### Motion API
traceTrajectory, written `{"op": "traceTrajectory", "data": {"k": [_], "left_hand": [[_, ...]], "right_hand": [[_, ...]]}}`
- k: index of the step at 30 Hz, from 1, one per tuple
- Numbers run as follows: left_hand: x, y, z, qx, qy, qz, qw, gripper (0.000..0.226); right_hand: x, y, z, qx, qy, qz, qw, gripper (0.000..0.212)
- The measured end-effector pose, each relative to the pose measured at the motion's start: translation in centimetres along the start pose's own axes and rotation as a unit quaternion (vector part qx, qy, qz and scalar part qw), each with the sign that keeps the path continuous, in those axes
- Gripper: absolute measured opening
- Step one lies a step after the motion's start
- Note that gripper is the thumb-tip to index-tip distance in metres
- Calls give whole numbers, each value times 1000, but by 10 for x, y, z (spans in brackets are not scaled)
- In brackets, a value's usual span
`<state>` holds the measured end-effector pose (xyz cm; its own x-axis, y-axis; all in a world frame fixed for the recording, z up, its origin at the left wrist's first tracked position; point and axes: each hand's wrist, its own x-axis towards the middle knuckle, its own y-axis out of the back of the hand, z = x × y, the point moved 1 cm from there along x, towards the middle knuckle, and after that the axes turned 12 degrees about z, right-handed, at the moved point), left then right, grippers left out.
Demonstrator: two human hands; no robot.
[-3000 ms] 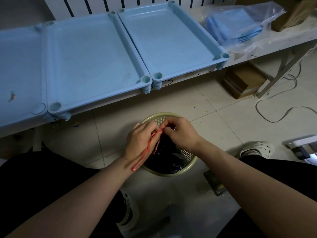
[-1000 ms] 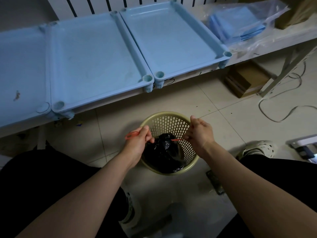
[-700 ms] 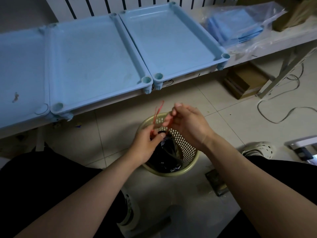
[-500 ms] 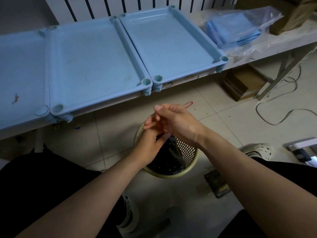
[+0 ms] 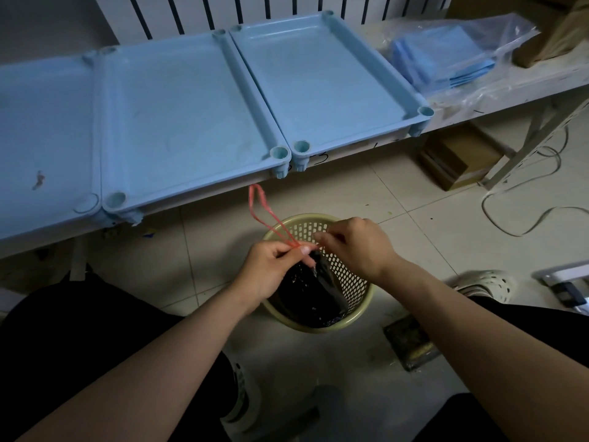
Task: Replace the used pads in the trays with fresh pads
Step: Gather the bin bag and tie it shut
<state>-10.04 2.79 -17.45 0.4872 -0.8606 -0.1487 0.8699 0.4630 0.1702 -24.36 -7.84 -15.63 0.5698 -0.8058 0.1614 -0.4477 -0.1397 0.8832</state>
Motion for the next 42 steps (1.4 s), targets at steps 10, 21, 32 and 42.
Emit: {"op": "traceTrajectory", "data": {"k": [10, 21, 32, 42], "left_hand": [[6, 5, -6, -94, 175, 66, 978, 16], [1, 5, -13, 48, -54, 38, 997, 30], [-8, -1, -18, 202, -205, 102, 952, 8], [-2, 14, -25, 66, -154, 78, 983, 11]], "right_hand": [[-29, -7, -4, 215, 27, -136, 967, 15], [-17, -10, -12, 227, -10, -123, 966, 17], [-22, -15, -29, 350, -201, -169, 899, 27], [-19, -14, -20, 366, -212, -200, 884, 10]]}}
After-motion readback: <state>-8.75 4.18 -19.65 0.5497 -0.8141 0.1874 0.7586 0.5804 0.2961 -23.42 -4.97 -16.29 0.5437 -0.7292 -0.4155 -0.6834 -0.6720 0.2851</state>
